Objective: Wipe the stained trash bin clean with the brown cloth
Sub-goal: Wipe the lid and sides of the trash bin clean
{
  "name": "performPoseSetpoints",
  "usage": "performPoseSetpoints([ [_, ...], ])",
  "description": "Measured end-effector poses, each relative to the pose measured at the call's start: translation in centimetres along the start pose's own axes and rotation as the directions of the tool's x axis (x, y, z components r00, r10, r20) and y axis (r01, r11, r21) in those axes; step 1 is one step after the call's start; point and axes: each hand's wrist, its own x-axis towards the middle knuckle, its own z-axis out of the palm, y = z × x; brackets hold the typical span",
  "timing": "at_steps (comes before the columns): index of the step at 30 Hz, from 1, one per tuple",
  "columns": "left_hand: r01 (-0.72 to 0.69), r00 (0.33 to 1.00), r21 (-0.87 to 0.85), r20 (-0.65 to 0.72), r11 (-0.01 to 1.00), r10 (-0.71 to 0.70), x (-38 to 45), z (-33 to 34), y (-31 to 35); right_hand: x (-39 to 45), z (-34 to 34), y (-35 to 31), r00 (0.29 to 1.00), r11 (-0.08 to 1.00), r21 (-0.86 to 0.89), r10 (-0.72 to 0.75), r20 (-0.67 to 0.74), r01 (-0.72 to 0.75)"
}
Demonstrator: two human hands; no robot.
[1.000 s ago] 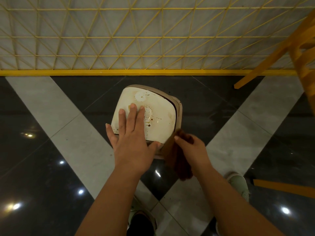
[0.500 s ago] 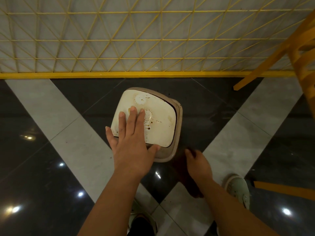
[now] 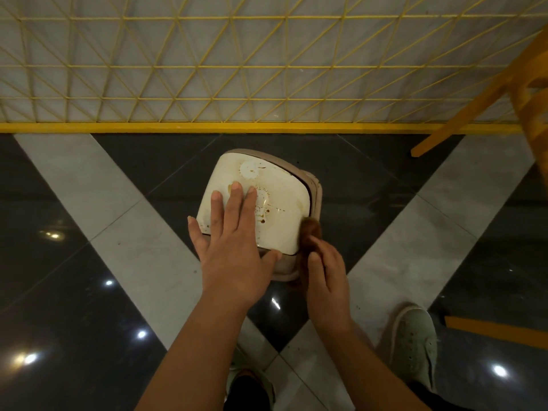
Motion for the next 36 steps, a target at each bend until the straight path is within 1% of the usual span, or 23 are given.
performPoseSetpoints([
  [2,-0.012,1.000,-0.002,0.000,1.000,0.012,0.0,0.0,-0.1,0.8,-0.3,0.5,0.998,0.995,-0.087,-0.054,-0.032,0.051],
  [3,-0.016,1.000,-0.002,-0.002,1.000,0.016,-0.1,0.0,-0.2,2.0,-0.2,0.4,0.996,0.991,-0.124,-0.056,-0.064,0.048],
  [4,-0.018,1.000,-0.003,-0.003,1.000,0.018,-0.1,0.0,-0.2,3.7,-0.1,0.0,0.994,0.992,-0.125,-0.032,-0.103,0.019],
  [6,-0.018,1.000,-0.005,-0.003,1.000,0.018,-0.1,0.0,-0.2,7.6,0.1,-1.5,0.983,0.995,-0.041,0.087,-0.164,-0.095],
  [7,-0.017,1.000,-0.005,-0.004,1.000,0.017,-0.1,0.0,-0.2,9.2,0.2,-2.1,0.977,0.992,0.003,0.128,-0.173,-0.129],
  [8,-0.016,1.000,-0.005,-0.006,1.000,0.016,-0.1,0.1,-0.2,10.3,0.2,-2.5,0.978,0.992,0.007,0.126,-0.168,-0.127],
  [9,-0.015,1.000,-0.003,-0.008,1.000,0.015,0.0,0.1,-0.2,10.6,0.1,-2.6,0.984,0.995,-0.043,0.086,-0.153,-0.094],
  [12,-0.008,1.000,0.004,-0.007,1.000,0.008,0.0,0.2,-0.2,7.7,-0.6,-1.6,0.996,0.974,-0.226,-0.046,-0.074,0.028],
  [14,-0.005,1.000,0.010,-0.006,1.000,0.005,0.1,0.2,-0.2,4.4,-1.1,-0.1,0.998,0.962,-0.267,-0.065,-0.019,0.057],
  [16,-0.002,1.000,0.014,-0.006,1.000,0.002,0.1,0.2,-0.1,2.3,-1.3,0.9,0.998,0.961,-0.267,-0.066,0.003,0.065],
  [18,-0.002,1.000,0.018,-0.008,1.000,0.002,0.0,0.2,-0.1,2.5,-1.3,1.0,0.997,0.961,-0.268,-0.074,0.006,0.073],
  [21,-0.006,1.000,0.014,-0.007,1.000,0.006,0.0,0.2,-0.1,6.4,-1.1,-0.4,0.995,0.939,-0.332,-0.100,-0.021,0.087],
  [24,-0.004,1.000,0.016,-0.003,1.000,0.004,0.0,0.2,-0.1,9.5,-0.8,-1.7,0.997,0.943,-0.331,-0.053,-0.053,0.033],
  [28,-0.004,1.000,0.024,-0.009,1.000,0.004,0.0,0.1,-0.1,6.0,-0.8,-0.5,0.995,0.945,-0.317,-0.096,-0.026,0.083],
  [30,-0.005,1.000,0.029,-0.007,1.000,0.005,0.0,0.1,-0.1,2.8,-0.3,0.6,0.996,0.971,-0.235,-0.062,-0.062,0.046],
  [32,-0.006,1.000,0.038,-0.001,0.999,0.006,0.1,0.1,-0.1,-0.2,0.5,1.1,0.995,0.991,-0.129,0.010,-0.103,-0.024],
  [34,-0.004,1.000,0.036,0.001,0.999,0.004,0.0,0.1,-0.1,-1.8,0.7,1.5,0.997,0.995,-0.099,0.024,-0.072,-0.031],
  [36,-0.005,1.000,0.037,-0.005,0.999,0.005,0.0,0.2,-0.1,-1.6,-0.3,1.4,0.999,0.980,-0.191,-0.051,0.015,0.053],
])
